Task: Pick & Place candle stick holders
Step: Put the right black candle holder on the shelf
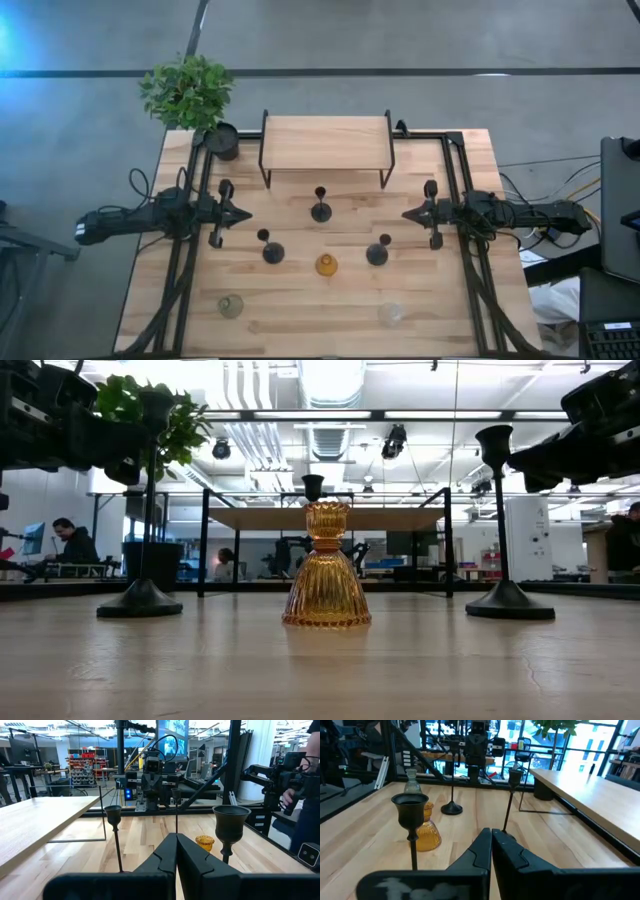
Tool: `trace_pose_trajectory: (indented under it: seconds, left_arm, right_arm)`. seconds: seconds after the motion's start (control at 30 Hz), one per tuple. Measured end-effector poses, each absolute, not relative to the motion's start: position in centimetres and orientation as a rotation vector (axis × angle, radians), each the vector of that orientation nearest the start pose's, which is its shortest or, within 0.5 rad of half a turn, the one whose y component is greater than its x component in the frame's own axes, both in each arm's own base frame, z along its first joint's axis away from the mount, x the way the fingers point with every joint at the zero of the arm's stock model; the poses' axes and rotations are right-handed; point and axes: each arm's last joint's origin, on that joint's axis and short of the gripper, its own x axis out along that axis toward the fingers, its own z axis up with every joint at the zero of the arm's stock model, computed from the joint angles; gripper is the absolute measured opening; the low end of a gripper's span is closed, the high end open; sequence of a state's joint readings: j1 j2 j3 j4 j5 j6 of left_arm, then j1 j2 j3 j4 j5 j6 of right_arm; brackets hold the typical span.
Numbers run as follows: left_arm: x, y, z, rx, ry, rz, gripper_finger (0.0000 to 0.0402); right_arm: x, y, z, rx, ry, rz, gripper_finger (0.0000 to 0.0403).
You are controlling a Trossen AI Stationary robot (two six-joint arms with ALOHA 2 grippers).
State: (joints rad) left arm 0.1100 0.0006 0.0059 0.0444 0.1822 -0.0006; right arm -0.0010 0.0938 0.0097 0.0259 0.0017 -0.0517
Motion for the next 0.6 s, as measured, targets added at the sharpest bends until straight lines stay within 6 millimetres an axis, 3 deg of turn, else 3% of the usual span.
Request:
trace_pose_trajectory:
  seconds: [0.17,0.5,0.6]
  left_arm:
    - [9.7,0.5,17.0,0.006,-0.049,-0.072,0.0014]
    - [9.7,0.5,17.0,0.006,-0.047,-0.072,0.0014]
    - [9.7,0.5,17.0,0.006,-0.047,-0.073,0.0014]
  right_arm:
    - [10.3,-0.2,17.5,-0.007,-0.073,-0.077,0.0008]
    - [8.5,-1.1,22.1,0.361,-0.636,-0.303,0.0008]
    - [8.0,-1.2,22.7,0.404,-0.727,-0.335,0.0008]
